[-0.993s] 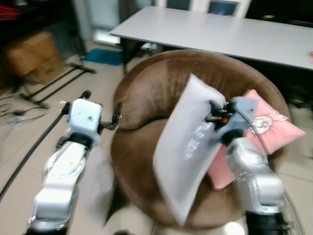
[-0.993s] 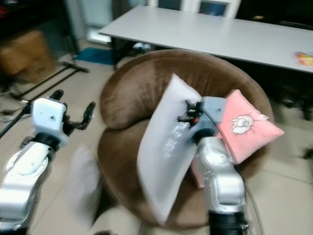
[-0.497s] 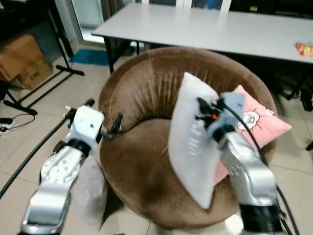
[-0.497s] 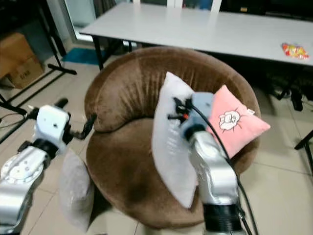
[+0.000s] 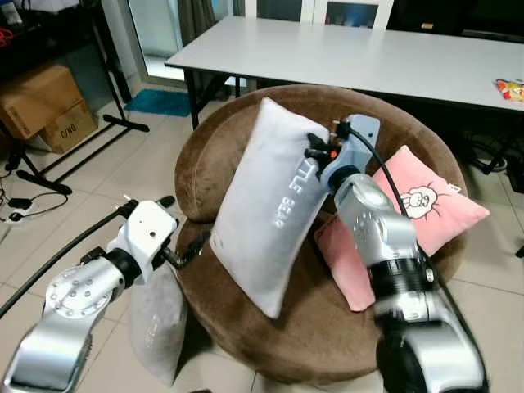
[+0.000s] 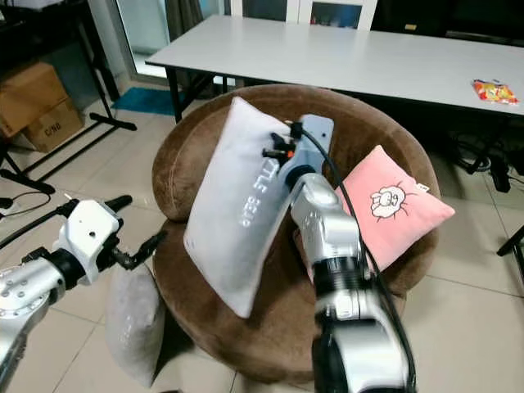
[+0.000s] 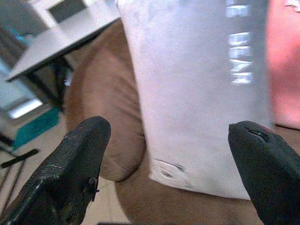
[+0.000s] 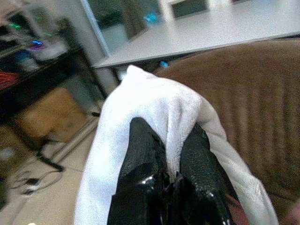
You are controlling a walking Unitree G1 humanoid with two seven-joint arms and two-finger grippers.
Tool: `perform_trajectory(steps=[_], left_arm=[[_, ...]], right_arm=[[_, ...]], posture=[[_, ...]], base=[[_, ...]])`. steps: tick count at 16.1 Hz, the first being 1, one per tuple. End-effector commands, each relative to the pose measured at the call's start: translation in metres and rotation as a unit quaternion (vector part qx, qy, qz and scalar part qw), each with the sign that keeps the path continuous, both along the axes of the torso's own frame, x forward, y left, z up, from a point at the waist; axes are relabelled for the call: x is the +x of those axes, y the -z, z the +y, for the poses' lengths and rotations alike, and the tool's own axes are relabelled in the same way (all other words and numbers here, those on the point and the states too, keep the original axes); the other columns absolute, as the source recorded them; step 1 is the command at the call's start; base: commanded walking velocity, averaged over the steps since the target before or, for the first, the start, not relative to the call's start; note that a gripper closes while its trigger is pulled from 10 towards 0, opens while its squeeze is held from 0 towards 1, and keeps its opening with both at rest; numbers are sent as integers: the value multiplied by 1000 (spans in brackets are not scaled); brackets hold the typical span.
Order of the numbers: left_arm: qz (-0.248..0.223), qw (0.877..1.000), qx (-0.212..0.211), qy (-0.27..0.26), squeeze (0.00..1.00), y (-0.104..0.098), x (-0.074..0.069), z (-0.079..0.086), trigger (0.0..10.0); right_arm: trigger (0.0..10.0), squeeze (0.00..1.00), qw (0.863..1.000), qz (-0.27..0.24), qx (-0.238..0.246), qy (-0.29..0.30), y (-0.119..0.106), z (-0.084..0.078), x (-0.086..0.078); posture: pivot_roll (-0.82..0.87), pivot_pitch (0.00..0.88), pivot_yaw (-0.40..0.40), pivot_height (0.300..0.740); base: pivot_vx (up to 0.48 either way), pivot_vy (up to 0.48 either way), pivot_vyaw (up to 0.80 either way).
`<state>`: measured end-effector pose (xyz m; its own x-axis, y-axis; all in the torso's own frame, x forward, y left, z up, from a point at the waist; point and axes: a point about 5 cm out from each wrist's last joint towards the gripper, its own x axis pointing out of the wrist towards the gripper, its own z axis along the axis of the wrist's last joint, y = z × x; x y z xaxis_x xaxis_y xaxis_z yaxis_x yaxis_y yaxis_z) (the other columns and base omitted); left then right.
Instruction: Move the pillow to the sofa from floor
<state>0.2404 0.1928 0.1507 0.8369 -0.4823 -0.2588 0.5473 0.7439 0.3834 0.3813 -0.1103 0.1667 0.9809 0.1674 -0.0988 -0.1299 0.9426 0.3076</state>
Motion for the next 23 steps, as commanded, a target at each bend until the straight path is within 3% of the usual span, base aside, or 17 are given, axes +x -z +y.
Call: perform_trajectory(steps=[1,2,3,5,8,9,10,13,15,17,18,19,20,23], left_arm=[[7,1000,3,30,631,-4,-3,-4,10000],[12,999,3,40,627,-3,-4,-5,10000],[12,999,3,40,627,-3,-4,-5,10000],[21,999,3,47,624,-2,-8,-5,10000],[28,998,-4,58,627,-1,-8,-6,10000],[39,997,-14,70,627,0,-9,-9,10000],[56,995,-28,82,627,1,-11,-10,10000],[99,987,-79,102,635,3,-17,-12,10000],[105,985,-90,108,627,2,-17,-13,10000],[96,986,-89,106,627,-2,-14,-12,10000],[59,992,-89,66,616,-9,-7,-8,10000],[51,993,-88,54,616,-10,-6,-7,10000],[28,996,-89,16,522,-11,-5,-6,10000],[-21,993,-88,-73,443,-9,-6,-6,10000]], right_arm=[[10000,0,998,-20,-8,51,-7,-19,8],[10000,0,996,-9,-30,79,0,-30,9],[10000,0,996,-9,-30,79,0,-30,9],[10000,0,978,45,-85,184,32,-73,3],[10000,0,959,113,-100,240,71,-106,-17],[10000,392,952,137,-124,242,86,-114,-27],[10000,1000,948,142,-132,253,92,-122,-33],[10000,1000,948,115,-113,274,84,-133,-32],[10000,1000,949,93,-113,280,75,-138,-29],[10000,1000,956,58,-81,277,64,-142,-25],[10000,1000,971,-6,-77,228,48,-140,-25],[10000,1000,973,-22,-83,214,44,-138,-26],[10000,1000,977,-55,-97,185,35,-131,-33],[10000,1000,980,-94,-104,140,20,-110,-63]], posture=[[-74,0,8,740],[-72,0,6,740],[-72,0,6,740],[-74,0,7,740],[-76,0,7,740],[-76,0,7,740],[-90,0,18,740],[-101,0,24,740],[-103,0,23,740],[-102,0,21,740],[-101,0,18,740],[-101,0,18,740],[-112,0,21,740],[-120,0,23,740]], base=[[0,0,0],[0,0,0],[0,0,0],[0,0,0],[0,0,0],[0,0,0],[0,0,0],[0,0,0],[0,0,0],[0,0,0],[0,0,0],[0,0,0],[0,0,0],[0,0,0]])
